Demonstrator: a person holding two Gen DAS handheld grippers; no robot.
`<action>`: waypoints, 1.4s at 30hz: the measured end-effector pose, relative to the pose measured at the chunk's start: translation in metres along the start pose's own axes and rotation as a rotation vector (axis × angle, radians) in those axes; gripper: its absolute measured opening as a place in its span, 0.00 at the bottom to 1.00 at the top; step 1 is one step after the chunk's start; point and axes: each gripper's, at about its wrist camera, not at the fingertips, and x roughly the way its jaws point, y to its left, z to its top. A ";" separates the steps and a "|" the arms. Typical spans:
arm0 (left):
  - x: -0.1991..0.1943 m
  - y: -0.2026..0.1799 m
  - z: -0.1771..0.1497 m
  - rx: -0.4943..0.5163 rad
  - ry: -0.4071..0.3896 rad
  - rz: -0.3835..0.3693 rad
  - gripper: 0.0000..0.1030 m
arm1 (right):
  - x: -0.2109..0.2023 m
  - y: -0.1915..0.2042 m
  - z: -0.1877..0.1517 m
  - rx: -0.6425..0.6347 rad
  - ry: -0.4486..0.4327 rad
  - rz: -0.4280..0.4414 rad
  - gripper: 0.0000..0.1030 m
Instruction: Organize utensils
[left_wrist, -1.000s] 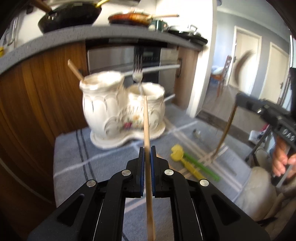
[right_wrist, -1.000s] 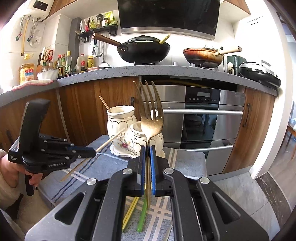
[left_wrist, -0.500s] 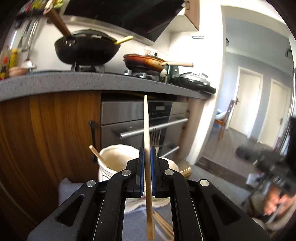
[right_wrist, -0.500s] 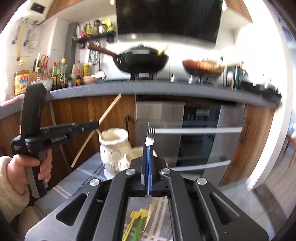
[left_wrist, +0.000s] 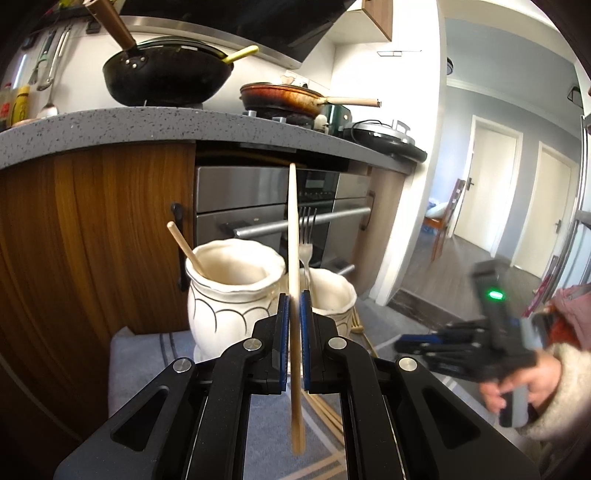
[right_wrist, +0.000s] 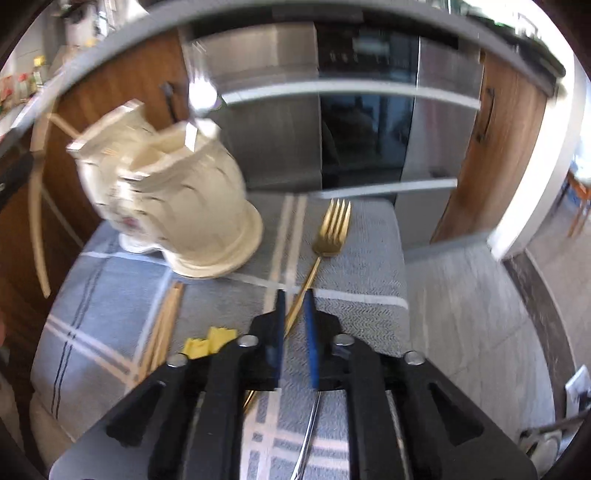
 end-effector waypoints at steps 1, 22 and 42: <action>0.000 -0.001 -0.001 0.002 0.000 -0.001 0.06 | 0.006 -0.001 0.002 0.007 0.017 0.002 0.19; 0.001 -0.002 -0.008 0.023 0.007 -0.026 0.00 | 0.060 -0.005 0.027 0.055 0.071 -0.072 0.05; 0.053 0.027 -0.069 0.116 0.501 0.095 0.21 | -0.056 -0.008 -0.005 0.053 -0.304 0.036 0.05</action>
